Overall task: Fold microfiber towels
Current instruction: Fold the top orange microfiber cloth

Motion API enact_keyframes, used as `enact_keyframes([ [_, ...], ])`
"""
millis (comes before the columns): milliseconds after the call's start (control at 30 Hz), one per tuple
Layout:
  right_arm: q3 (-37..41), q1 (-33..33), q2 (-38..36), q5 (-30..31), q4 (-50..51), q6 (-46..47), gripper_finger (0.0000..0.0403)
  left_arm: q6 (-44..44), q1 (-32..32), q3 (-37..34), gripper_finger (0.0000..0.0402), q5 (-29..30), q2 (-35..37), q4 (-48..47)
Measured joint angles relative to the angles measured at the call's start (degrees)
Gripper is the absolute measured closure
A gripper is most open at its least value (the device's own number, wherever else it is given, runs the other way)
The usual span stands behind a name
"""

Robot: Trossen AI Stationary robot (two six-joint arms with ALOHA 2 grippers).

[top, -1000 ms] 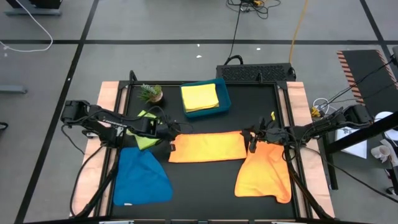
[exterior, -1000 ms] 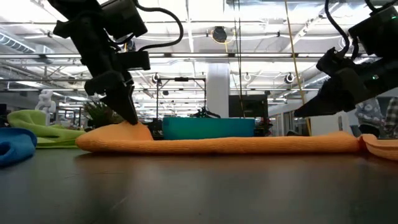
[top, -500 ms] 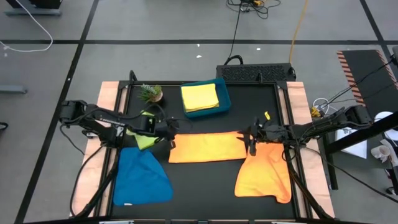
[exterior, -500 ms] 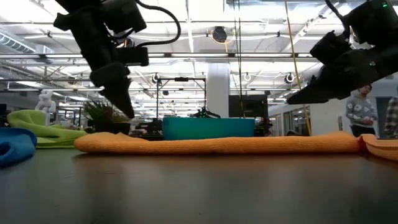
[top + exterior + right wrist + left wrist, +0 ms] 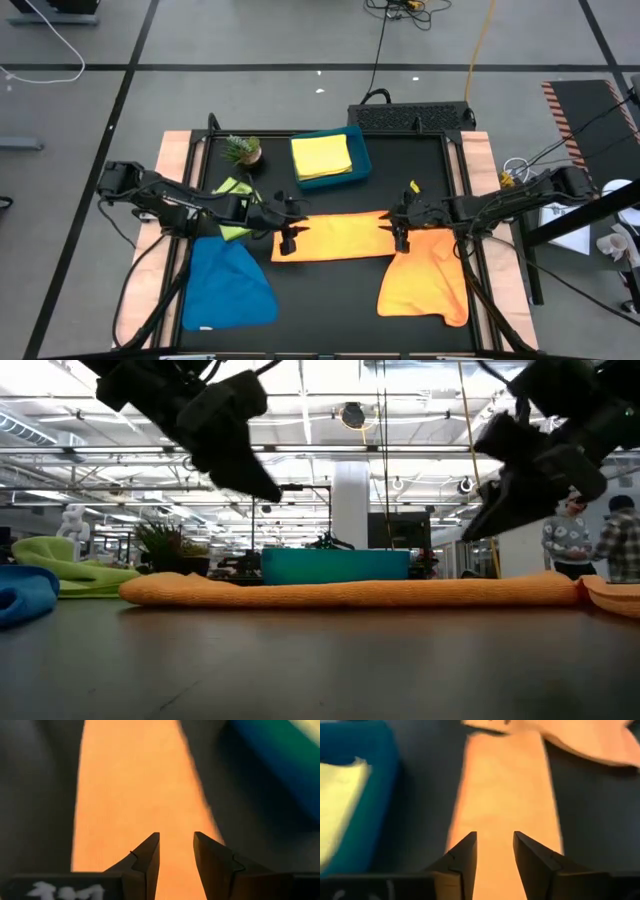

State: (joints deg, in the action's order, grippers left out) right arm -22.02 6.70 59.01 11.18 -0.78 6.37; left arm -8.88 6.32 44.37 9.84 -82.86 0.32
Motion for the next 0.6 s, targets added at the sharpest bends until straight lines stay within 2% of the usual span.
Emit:
enact_keyframes([
  [333, 0.0, -0.5, 11.5, -0.6, -2.9, 3.4, 0.0294, -3.7, 2.7, 0.0, 0.0304, -0.8, -6.8, 0.8],
  [500, 0.0, -1.8, 13.3, -0.5, -3.5, 3.4, 0.0294, -7.9, 3.0, -0.1, 0.0304, -1.2, -10.2, -7.7],
  [600, 0.0, -3.5, 13.6, -0.1, -4.8, 3.3, 0.0294, -10.4, 2.9, -0.1, 0.0305, 1.1, -11.2, -12.0],
])
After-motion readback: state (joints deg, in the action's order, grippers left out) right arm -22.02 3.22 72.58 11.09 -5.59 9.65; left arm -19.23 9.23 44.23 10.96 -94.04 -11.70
